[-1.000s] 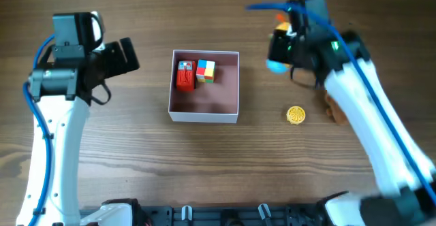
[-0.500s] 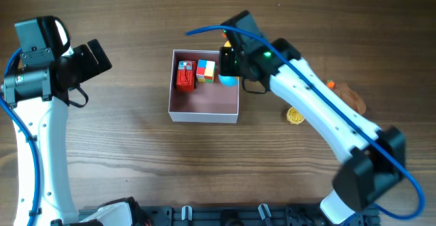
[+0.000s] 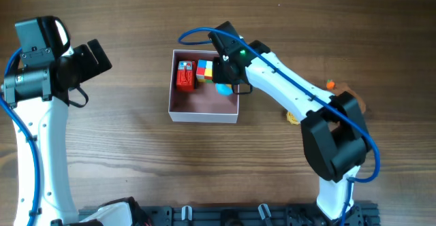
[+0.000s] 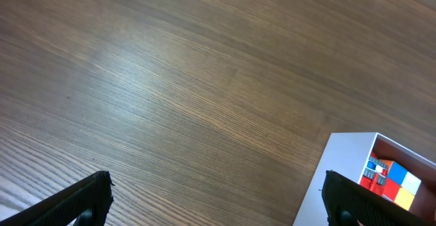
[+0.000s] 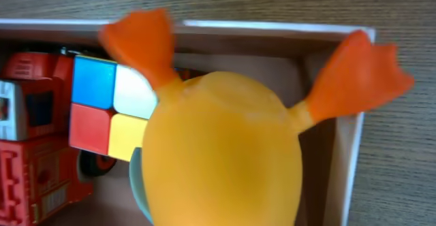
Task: Pack container
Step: 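Place the duck toy into the box next to the cube and release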
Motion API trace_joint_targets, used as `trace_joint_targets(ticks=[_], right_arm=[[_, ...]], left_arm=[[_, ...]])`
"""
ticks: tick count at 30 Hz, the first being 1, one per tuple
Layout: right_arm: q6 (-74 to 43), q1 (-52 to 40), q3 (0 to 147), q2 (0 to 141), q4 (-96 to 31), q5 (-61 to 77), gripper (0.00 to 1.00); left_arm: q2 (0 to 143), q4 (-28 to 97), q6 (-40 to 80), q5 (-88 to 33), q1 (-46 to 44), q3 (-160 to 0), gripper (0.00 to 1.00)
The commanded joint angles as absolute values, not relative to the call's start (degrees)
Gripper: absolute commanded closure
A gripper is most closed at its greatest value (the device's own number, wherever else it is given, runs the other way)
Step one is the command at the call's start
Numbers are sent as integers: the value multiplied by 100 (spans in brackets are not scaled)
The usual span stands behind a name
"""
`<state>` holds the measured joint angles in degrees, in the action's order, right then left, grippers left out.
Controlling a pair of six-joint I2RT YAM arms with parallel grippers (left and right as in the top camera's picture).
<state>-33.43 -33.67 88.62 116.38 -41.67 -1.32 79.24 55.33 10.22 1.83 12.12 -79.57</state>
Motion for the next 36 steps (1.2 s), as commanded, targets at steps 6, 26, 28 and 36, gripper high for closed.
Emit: trace_joint_targets(ticks=[6,26,28,36], right_arm=[[-3269,-3135,8897,11705,-4156,-84,55],[-1555,-3229,9091,11107,-4115,-519,55],[-1280,-3229,9091,10969,-4139,-519,52],[-1221,-3229,9089,10949,-4370,-517,61]], left_arm=[[7968,5581,1079,196,1238,-7972,0],[7968,5579,1079,196,1238,-7972,0],[7968,5579,1079,196,1238,-7972,0],[7968,5579,1079,196,1238,-7972,0]])
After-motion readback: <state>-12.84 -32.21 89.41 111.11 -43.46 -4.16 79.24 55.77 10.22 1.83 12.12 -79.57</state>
